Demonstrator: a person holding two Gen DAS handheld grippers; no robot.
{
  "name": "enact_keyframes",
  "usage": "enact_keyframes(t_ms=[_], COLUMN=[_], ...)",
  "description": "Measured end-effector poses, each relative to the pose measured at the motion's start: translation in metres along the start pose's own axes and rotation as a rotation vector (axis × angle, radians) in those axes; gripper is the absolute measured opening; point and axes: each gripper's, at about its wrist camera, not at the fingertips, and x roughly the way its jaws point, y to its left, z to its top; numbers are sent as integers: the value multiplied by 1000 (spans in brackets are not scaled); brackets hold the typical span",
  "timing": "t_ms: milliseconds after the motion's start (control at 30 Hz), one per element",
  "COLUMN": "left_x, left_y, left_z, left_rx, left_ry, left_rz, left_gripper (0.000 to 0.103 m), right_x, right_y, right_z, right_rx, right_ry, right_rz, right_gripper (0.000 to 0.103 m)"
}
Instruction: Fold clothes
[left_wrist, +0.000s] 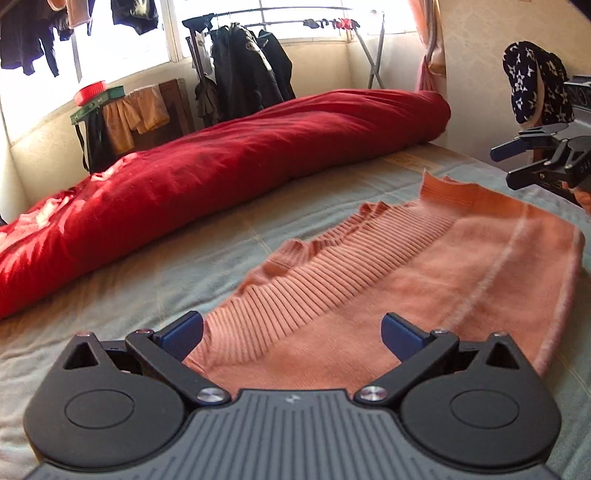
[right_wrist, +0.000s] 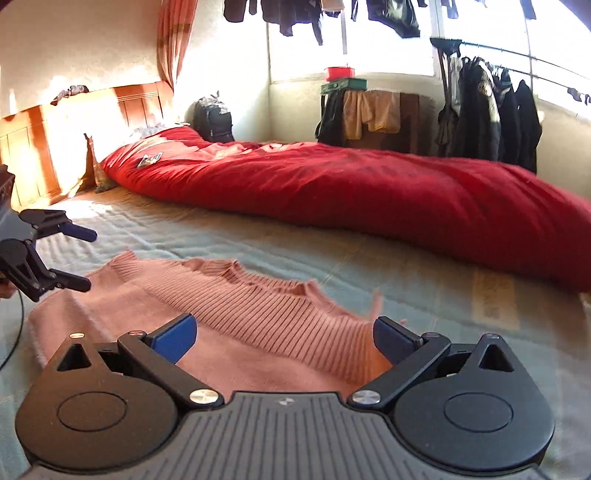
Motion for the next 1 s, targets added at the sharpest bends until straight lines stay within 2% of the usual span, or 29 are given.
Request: enact_keyframes(t_ms=[33,133,267,367,533,600,667,700,767,867,933,1000], left_x=[3,10,-13,-26,-39,-34,-28,-25,-19,-18,-25,-31], left_y=[-3,-6,-21,-23,-24,-29,-36,-39,-42,-37,-31,-26], left_z=[-9,-38,-61,-55,-40,-37,-36,-38,-44,-55,-57,-56], left_rx=[-15,-97,-70,-55,-76,-80,-76,-69,-56,-69,-100,-128], left_ry=[22,97,73,66,23,20,21,28,65,87,70,53], left_rz=[-22,-60,-46,-54,-80,-103,-123,-127,-110,-80,-81,-82], left_gripper=[102,102,102,102,102,102,102,102,102,102,102,102], right_x=[3,12,8,-23,-68,-68,-65,-62,-58,-80,-94,-108], right_y=[-2,-26,-62,-59,-34,-20,-12,-9,-5,12,19,15], right_z=[-7,-28,-63,-77,-63,-61,-71,-81,-105,-128,-121,-114], right_rx=[28,144,318,324,382,401,422,427,418,352,339,337], right_ry=[22,82,164,109,-70,-74,-34,13,139,97,114,40], right_rz=[39,-22,-143,-165,38,141,165,157,69,70,86,93], right_gripper=[103,103,103,103,103,103,103,103,103,102,103,103])
